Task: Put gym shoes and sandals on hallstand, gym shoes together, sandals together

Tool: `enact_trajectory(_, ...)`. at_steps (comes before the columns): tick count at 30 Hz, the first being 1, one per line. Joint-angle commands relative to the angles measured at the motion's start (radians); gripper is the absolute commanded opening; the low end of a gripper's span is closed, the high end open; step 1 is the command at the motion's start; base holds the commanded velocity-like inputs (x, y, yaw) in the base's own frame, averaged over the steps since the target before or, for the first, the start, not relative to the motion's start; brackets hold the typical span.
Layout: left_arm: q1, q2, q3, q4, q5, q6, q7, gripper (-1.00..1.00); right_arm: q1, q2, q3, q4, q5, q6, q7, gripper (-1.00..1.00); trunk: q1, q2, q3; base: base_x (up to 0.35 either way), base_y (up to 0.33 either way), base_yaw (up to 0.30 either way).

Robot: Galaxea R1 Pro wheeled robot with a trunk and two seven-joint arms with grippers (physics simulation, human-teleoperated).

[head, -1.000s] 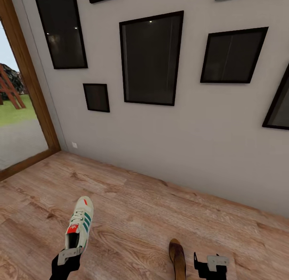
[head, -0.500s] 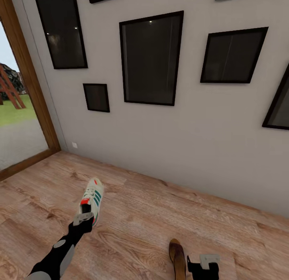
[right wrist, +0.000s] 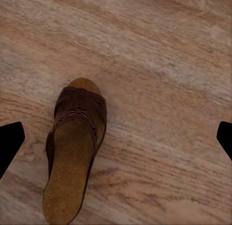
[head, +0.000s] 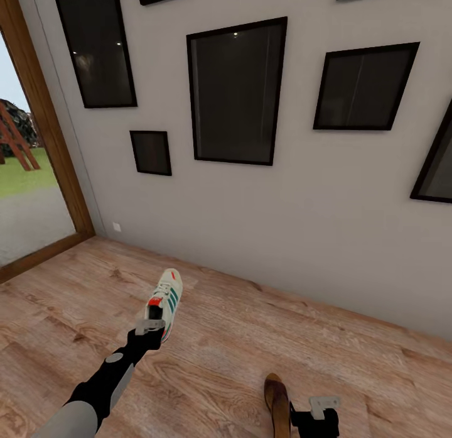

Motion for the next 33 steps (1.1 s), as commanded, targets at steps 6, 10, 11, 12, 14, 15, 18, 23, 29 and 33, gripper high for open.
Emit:
enact_trajectory(6,-0.001,-0.012,0.001,0.001,-0.004,0.0,-0.014,-1.0,-0.001,-0.002,0.002,0.002,0.007,-0.001,-0.007,1.0,0.0,0.0,-0.001,0.079,0.067,0.0)
enact_trajectory(10,-0.002,-0.014,0.0,0.001,-0.004,-0.001,-0.016,-1.0,-0.001,-0.003,0.002,0.004,0.008,-0.001,-0.008,1.0,0.0,0.0,-0.001,0.177,0.192,0.0)
enact_trajectory(11,-0.002,-0.014,0.0,0.001,-0.004,-0.002,-0.016,-1.0,-0.001,-0.003,0.002,0.004,0.008,-0.001,-0.008,1.0,0.0,0.0,-0.001,0.171,0.175,0.0)
enact_trajectory(12,-0.002,-0.014,-0.001,0.001,-0.004,-0.002,-0.017,-1.0,-0.001,-0.004,0.002,0.004,0.007,-0.001,-0.008,1.0,0.0,0.0,-0.001,0.145,0.118,0.0)
enact_trajectory(14,-0.001,-0.013,-0.003,0.001,-0.004,-0.002,-0.017,-1.0,-0.001,-0.004,0.001,0.004,0.008,-0.001,-0.009,1.0,0.0,0.0,-0.001,0.088,0.062,0.0)
enact_trajectory(15,-0.001,-0.013,-0.003,0.001,-0.004,-0.002,-0.017,-1.0,-0.001,-0.004,0.001,0.004,0.008,-0.002,-0.009,1.0,0.0,0.0,-0.001,0.055,0.039,0.0)
enact_trajectory(18,0.003,-0.012,-0.006,0.001,-0.005,-0.003,-0.017,-1.0,-0.001,-0.003,0.005,0.003,0.008,-0.002,-0.009,1.0,0.0,0.0,-0.001,0.017,0.012,0.0)
enact_trajectory(23,0.006,-0.015,-0.005,-0.002,-0.005,-0.008,-0.014,-1.0,-0.001,-0.004,0.0,0.002,0.007,-0.002,-0.011,1.0,0.0,0.0,-0.001,0.002,0.002,0.0)
enact_trajectory(29,0.005,-0.014,-0.004,-0.003,-0.005,-0.003,-0.014,-1.0,-0.001,-0.003,-0.003,0.003,0.005,-0.001,-0.012,1.0,0.0,0.0,-0.001,0.0,0.0,-0.034)
enact_trajectory(33,0.003,-0.01,-0.005,-0.003,-0.005,-0.001,-0.014,-1.0,-0.001,-0.003,-0.003,0.002,0.004,0.0,-0.012,1.0,0.0,0.0,-0.001,0.0,0.0,-0.178)
